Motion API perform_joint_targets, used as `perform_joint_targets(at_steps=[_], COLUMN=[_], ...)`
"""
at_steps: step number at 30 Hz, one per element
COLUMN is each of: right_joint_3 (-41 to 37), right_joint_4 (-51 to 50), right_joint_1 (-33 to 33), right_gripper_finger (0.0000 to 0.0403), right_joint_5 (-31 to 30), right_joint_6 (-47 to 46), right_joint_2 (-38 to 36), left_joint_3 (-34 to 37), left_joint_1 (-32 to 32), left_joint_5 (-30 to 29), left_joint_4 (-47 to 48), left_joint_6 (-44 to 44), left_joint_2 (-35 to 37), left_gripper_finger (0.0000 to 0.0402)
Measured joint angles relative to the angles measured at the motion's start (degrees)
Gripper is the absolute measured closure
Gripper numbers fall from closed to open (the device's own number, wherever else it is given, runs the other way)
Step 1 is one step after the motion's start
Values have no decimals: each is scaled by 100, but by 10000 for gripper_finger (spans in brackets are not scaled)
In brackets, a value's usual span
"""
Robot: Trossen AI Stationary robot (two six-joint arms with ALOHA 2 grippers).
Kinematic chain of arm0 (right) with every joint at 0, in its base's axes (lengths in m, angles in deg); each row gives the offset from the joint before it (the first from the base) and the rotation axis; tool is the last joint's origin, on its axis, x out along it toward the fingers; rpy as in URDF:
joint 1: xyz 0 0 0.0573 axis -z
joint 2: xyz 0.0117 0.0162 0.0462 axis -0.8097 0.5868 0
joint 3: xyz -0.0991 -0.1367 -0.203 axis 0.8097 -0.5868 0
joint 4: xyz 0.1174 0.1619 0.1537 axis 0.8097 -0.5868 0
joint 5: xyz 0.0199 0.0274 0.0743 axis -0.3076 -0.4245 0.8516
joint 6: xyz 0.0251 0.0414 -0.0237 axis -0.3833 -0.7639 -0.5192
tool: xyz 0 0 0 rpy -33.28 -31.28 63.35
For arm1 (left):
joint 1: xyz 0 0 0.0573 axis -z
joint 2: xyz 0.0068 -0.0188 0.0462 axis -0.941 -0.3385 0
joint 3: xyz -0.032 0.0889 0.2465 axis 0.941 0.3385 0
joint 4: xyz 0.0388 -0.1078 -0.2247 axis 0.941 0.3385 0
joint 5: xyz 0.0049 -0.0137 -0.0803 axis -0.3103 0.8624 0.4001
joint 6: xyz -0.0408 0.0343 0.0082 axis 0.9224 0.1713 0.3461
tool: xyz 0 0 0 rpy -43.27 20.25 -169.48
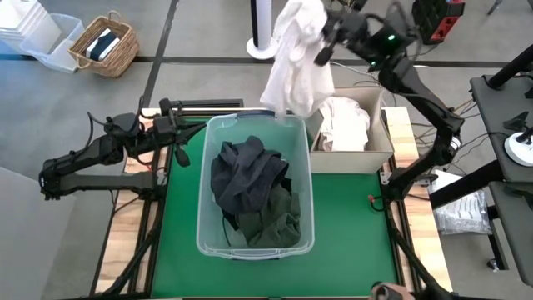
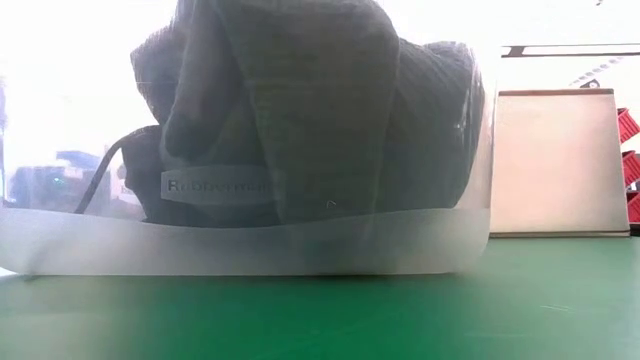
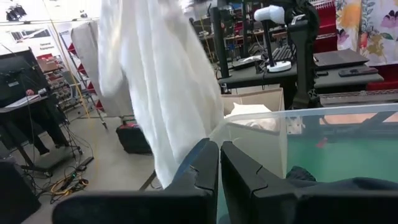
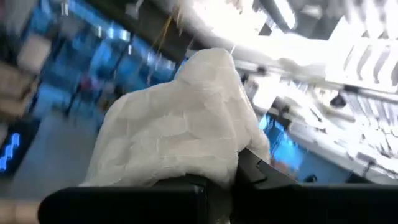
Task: Sort clothes
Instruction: Put the white blouse into the laundry organizer
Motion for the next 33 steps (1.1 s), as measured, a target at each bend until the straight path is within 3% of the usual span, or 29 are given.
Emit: perform_joint_targets(at_steps=[13, 17, 33], right_joint_3=[3013, 2840, 2921], right_joint_4=[-41, 527, 252], right_joint_1=[0, 0, -14], right_gripper_finger=[385, 385, 385], right_joint_5=[62, -297, -2395], right_joint_6=[-677, -348, 2194], right_joint_2=[903, 768, 494], left_joint_3=[4, 4, 9], left_joint_1=[0, 0, 0], left_joint_5=[0, 1, 2], left_joint_4=[176, 189, 251], left_joint_6=[2, 46, 109], left_joint_2=[4, 47, 86], left_gripper_finger=[401, 401, 401])
